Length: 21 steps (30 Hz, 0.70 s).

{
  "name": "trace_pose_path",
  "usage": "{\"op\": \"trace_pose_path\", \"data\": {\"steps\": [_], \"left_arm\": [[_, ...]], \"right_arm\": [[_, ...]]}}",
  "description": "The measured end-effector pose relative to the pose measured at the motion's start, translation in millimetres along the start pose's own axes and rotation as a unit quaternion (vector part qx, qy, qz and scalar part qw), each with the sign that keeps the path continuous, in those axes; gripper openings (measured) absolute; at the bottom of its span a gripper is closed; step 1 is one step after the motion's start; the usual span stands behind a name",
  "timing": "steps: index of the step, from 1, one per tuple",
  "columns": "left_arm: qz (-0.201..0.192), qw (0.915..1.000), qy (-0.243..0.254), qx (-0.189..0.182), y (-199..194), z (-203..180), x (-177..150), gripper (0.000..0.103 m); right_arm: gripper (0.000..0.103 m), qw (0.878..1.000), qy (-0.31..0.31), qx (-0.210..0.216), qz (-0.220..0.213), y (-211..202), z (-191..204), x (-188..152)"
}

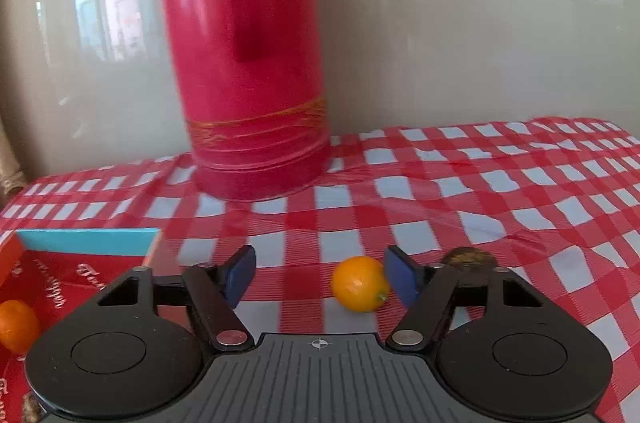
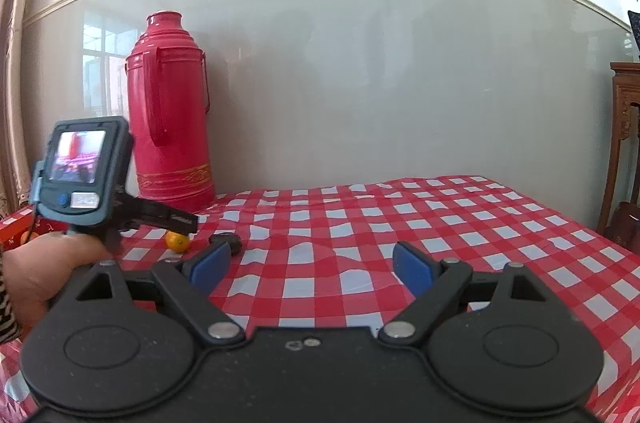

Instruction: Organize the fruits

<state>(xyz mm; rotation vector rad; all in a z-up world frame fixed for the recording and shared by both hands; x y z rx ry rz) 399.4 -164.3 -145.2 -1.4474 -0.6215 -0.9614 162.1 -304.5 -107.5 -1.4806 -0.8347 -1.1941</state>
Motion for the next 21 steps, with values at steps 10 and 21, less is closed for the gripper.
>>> {"op": "trace_pose_path", "data": {"steps": [10, 21], "left_arm": [[0.026, 0.9991, -0.031, -0.016, 11.2, -0.9, -7.7, 0.033], [-0.053, 0.9959, -0.057, 0.047, -85.0, 62.2, 0.5, 0.033]], "right_arm": [[0.082, 1.0, -0.007, 0.0, -0.002, -2.7, 2.3, -1.2], [0.082, 1.0, -0.015, 0.018, 0.005, 3.6, 20.9, -3.7]]}}
Point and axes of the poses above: each gripper's, at about its wrist camera, not at the fingertips, and y roughly the way its jaws point, z to its left, x to its top, the point moved 2 cm from there along y, roughly the way its jaws point, and after that the axes turned 4 degrees about -x, right-handed, at the moved point
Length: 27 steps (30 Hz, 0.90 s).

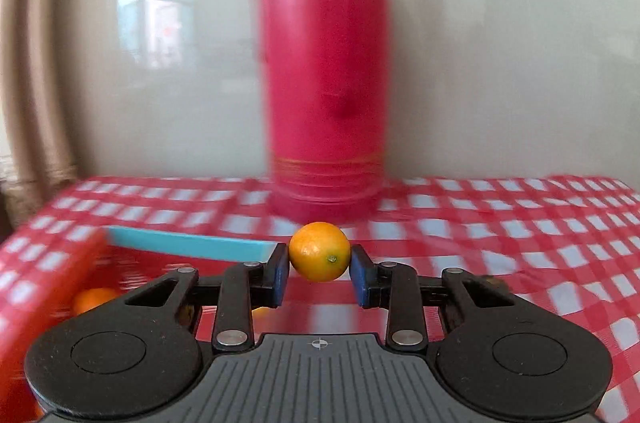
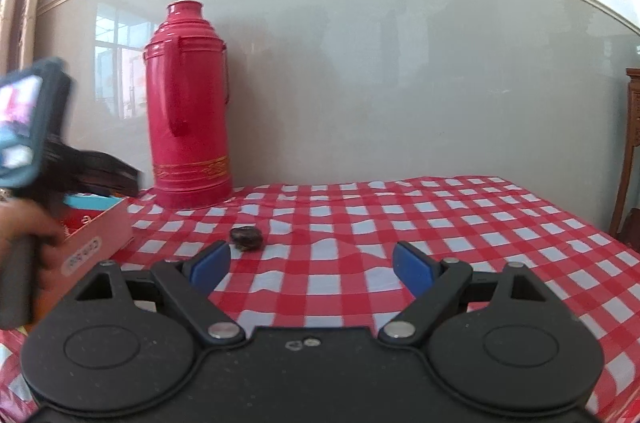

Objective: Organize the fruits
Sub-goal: 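Carry the kumquat into the box and open the left tool, then grasp the last dark brown fruit with the right tool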

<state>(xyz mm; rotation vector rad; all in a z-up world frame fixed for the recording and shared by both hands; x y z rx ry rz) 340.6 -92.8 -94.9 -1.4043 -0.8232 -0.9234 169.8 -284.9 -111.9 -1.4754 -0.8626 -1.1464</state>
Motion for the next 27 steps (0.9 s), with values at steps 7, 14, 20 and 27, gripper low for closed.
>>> {"op": "trace_pose_path", "data": {"steps": [7, 14, 20, 27], "left_arm": [[0.034, 0.9948, -0.042, 0.086, -33.1, 91.0, -23.8, 0.033], [0.073, 0.9909, -0.092, 0.066, -47.6, 136.6, -46.3, 0.079], [0.01, 0.9946, -0.063, 0.081, -89.9, 140.4, -51.9, 0.095], [-0.051, 0.9839, -0.074, 0.154, -149.3, 190.7, -68.3, 0.1]], "right_arm": [[0.082, 0.999, -0.018, 0.031, 0.0, 2.9, 25.4, -1.1], [0.082, 0.997, -0.035, 0.064, 0.018, 15.0, 53.4, -1.1], [0.081, 0.995, -0.021, 0.084, 0.051, 38.7, 70.7, 2.2], [0.077, 0.993, -0.01, 0.073, 0.096, 95.5, 77.2, 18.5]]}}
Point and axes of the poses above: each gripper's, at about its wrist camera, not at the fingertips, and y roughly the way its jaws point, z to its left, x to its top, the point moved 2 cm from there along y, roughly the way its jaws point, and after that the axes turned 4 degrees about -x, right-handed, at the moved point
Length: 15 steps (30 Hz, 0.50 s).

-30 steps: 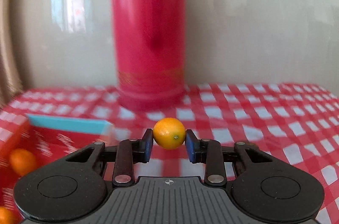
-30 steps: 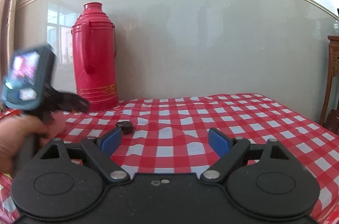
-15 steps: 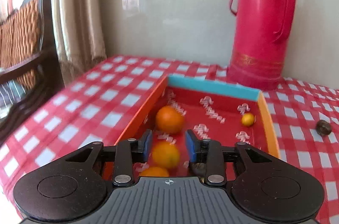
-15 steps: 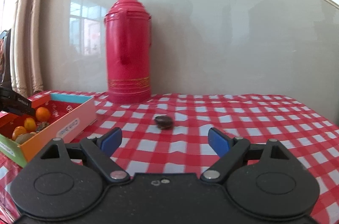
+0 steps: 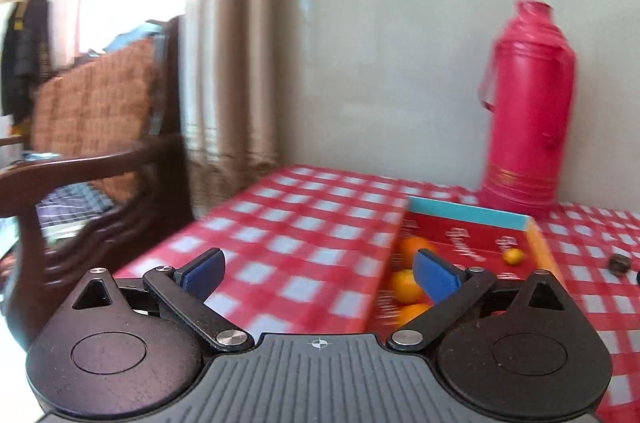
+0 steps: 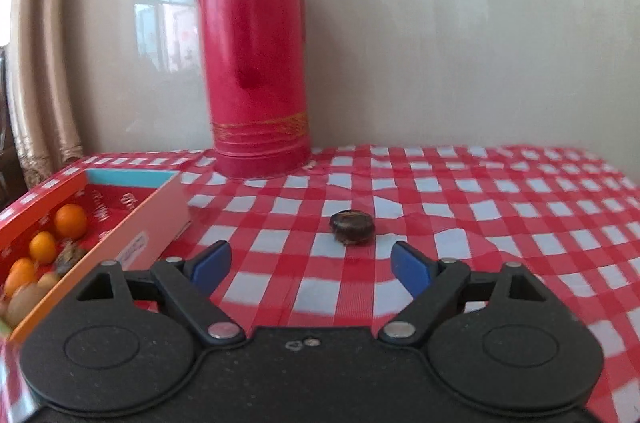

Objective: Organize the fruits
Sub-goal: 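Grasp the last dark brown fruit with the right tool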

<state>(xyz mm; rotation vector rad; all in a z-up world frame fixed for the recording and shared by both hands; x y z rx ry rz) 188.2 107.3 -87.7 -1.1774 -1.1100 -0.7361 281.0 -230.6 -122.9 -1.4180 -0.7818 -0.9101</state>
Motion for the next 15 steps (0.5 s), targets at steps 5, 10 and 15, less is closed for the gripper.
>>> {"op": "trace_pose_path", "data": {"steps": [5, 10, 15], "left_arm": [[-0.015, 0.9981, -0.025, 0.054, -24.1, 47.9, -14.5, 0.103], [-0.01, 0.9939, -0.063, 0.09, -32.2, 85.1, -28.9, 0.103], [-0.006, 0.9904, -0.087, 0.107, -33.4, 104.8, -35.6, 0.103]], "right_arm": [[0.074, 0.999, 0.01, -0.026, 0.044, 47.9, -4.6, 16.4], [0.069, 0.996, 0.003, -0.059, 0.07, 81.2, -11.5, 22.8], [0.035, 0.992, -0.005, -0.066, 0.107, 103.6, -15.0, 17.7]]}}
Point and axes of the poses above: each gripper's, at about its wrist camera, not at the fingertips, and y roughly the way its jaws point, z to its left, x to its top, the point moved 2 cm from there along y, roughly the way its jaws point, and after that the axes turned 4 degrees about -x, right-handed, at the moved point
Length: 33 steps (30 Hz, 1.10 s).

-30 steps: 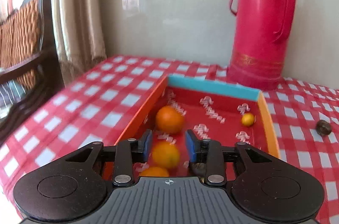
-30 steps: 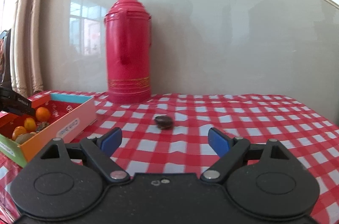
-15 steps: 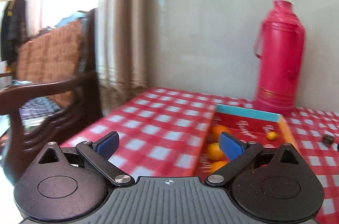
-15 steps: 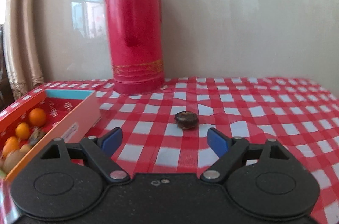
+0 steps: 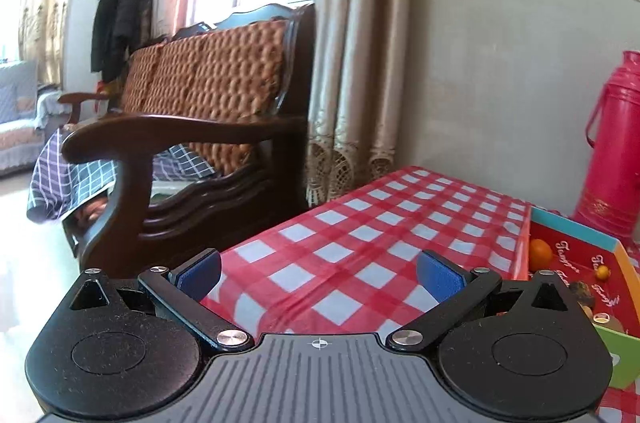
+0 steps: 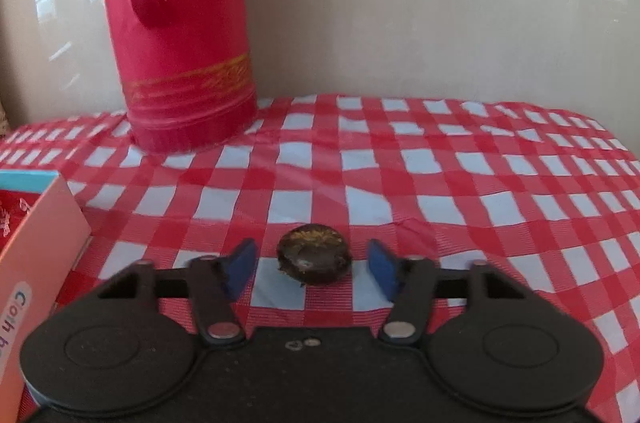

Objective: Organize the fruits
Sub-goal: 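Grasp the last dark brown fruit with the right tool, then carry the brown fruit into the box and open the right tool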

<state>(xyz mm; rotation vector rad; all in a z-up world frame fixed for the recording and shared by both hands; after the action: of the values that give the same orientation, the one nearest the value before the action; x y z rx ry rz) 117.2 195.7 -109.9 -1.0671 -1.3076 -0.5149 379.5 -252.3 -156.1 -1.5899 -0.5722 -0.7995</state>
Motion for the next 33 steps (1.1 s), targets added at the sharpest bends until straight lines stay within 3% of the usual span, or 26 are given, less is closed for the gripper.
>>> {"op": "trace_pose_path", "data": {"steps": [4, 8, 15, 20, 24, 29, 30, 33], "left_arm": [[-0.001, 1.0, 0.001, 0.006, 0.3, 5.4, -2.2, 0.103], [0.001, 1.0, 0.0, 0.006, -0.6, 7.5, -3.4, 0.103], [0.003, 0.9999, -0.012, 0.01, -2.8, 14.3, -2.3, 0.103], [0.006, 0.9997, -0.017, 0.016, -4.9, 23.3, -2.9, 0.103], [0.013, 0.9994, -0.027, 0.018, -3.8, 30.9, -2.9, 0.103], [0.026, 0.9993, -0.026, 0.003, 0.5, 29.3, -3.3, 0.103], [0.028, 0.9994, -0.023, 0.0, 1.4, 27.0, -3.5, 0.103], [0.032, 0.9993, -0.006, -0.018, 3.8, 13.6, -2.9, 0.103]], "right_arm": [[0.032, 1.0, -0.007, 0.003, 0.004, 3.9, 3.0, -4.2], [0.032, 0.999, -0.019, 0.023, -0.036, -18.5, 12.6, -3.1], [0.032, 0.983, -0.066, 0.143, -0.099, -89.9, 68.4, -4.1], [0.032, 0.966, -0.113, 0.215, -0.093, -117.4, 114.8, -19.1], [0.033, 0.96, -0.139, 0.231, -0.076, -125.2, 135.2, -37.2], [0.035, 0.96, -0.155, 0.222, -0.077, -136.7, 144.4, -47.2], [0.04, 0.961, -0.151, 0.221, -0.076, -137.8, 143.7, -46.8], [0.068, 0.964, -0.131, 0.217, -0.078, -146.3, 137.7, -44.1]]}}
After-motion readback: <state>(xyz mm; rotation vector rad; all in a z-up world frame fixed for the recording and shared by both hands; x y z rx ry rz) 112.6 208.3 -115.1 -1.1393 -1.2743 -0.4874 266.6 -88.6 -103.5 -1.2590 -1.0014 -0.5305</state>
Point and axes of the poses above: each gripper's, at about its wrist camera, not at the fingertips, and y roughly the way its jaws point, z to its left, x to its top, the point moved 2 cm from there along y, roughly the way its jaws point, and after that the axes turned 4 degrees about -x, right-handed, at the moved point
